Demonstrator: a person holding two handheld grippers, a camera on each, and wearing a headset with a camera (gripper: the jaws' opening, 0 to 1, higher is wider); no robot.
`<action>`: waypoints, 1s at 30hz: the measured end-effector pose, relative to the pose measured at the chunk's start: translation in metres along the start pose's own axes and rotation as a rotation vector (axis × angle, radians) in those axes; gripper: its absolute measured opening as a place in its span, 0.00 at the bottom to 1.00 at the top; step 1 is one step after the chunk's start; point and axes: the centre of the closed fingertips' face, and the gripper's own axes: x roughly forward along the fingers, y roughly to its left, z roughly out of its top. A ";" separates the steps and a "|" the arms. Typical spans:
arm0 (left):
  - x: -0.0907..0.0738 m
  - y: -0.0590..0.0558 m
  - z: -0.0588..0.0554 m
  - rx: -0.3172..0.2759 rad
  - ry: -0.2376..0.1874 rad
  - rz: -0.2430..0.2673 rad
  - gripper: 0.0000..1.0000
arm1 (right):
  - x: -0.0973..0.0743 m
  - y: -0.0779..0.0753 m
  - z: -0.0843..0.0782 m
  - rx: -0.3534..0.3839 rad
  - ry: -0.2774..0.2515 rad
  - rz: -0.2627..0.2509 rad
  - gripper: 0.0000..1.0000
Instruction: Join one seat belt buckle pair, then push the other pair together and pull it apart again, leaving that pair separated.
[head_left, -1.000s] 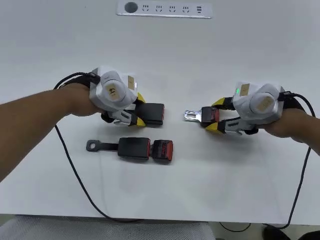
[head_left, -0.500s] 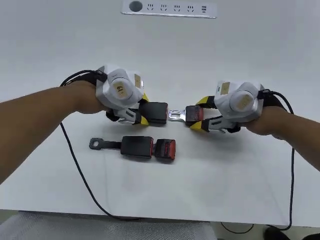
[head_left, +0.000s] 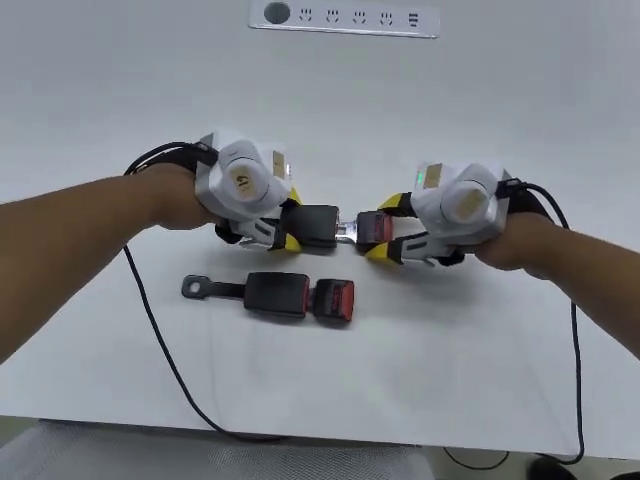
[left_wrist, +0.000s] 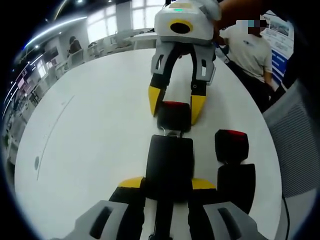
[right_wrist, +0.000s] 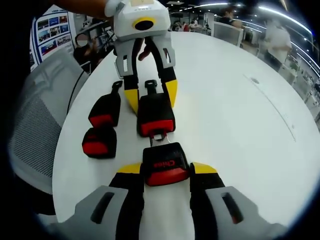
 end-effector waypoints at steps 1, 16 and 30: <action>0.000 0.000 0.000 0.000 0.002 -0.002 0.34 | 0.000 0.000 0.000 0.002 0.000 0.000 0.34; 0.001 0.000 0.002 0.029 0.042 -0.023 0.33 | 0.007 0.003 0.010 0.025 -0.016 -0.019 0.34; 0.002 0.000 -0.002 0.055 0.065 -0.041 0.32 | 0.012 0.004 0.015 0.046 0.008 -0.039 0.33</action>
